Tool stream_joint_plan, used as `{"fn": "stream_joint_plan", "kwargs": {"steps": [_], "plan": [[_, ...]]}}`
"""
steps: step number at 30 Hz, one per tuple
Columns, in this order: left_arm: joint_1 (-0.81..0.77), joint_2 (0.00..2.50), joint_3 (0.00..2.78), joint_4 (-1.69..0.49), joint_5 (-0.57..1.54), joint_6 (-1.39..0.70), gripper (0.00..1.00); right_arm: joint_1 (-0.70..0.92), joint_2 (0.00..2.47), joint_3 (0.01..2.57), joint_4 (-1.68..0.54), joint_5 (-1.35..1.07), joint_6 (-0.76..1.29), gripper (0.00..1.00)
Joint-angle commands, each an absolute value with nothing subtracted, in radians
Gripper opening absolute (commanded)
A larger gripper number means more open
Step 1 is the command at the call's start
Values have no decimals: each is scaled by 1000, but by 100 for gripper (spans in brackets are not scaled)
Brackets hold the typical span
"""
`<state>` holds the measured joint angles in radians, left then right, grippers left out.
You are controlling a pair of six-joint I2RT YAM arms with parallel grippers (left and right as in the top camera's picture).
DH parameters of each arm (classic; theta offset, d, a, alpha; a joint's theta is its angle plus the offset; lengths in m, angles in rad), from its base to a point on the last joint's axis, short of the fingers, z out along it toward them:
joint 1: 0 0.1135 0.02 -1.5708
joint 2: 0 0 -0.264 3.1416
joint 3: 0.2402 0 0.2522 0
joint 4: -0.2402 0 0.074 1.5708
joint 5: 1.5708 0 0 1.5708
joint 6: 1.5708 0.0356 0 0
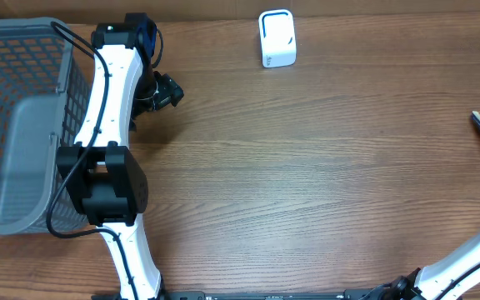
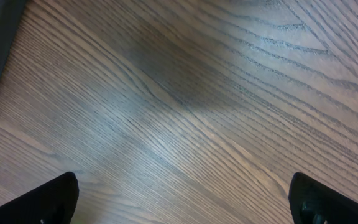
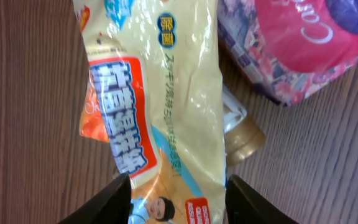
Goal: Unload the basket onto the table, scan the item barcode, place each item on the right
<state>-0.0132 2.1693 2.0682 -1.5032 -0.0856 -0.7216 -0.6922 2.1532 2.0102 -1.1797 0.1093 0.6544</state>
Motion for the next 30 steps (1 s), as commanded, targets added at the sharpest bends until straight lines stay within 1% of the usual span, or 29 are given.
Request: {"fn": "stream_joint_plan", "kwargs": {"steps": [1,3,4,5,8,12,16,19,23,30], "plan": [[-20,2141,2083,-1505,-85,-702,100,-691,2096,2044,-1208,60,656,50],[-20,2141,2083,-1506,-85,-702,100,-691,2061,2051,-1228,37,655,52],[-20,2141,2083,-1505,-85,-702,100,-691,2036,2051,-1241,6,655,62],[-20,2141,2083,-1505,-85,-702,100,-691,2014,2051,-1260,-30,655,100],[-20,2141,2083,-1505,-85,-702,100,-691,1937,2051,-1362,-146,655,100],[-20,2141,2083,-1505,-85,-702,100,-687,1844,2050,-1517,-210,645,100],[-20,2141,2083,-1505,-85,-702,100,-657,1730,2048,-1597,-312,508,100],[-20,2141,2083,-1505,-85,-703,100,-603,1618,2048,-1633,-331,437,100],[-20,2141,2083,-1505,-85,-703,100,-506,1465,2048,-1663,-330,391,100],[-20,2141,2083,-1505,-85,-703,100,-289,1222,1986,-1694,-214,392,100]]}}
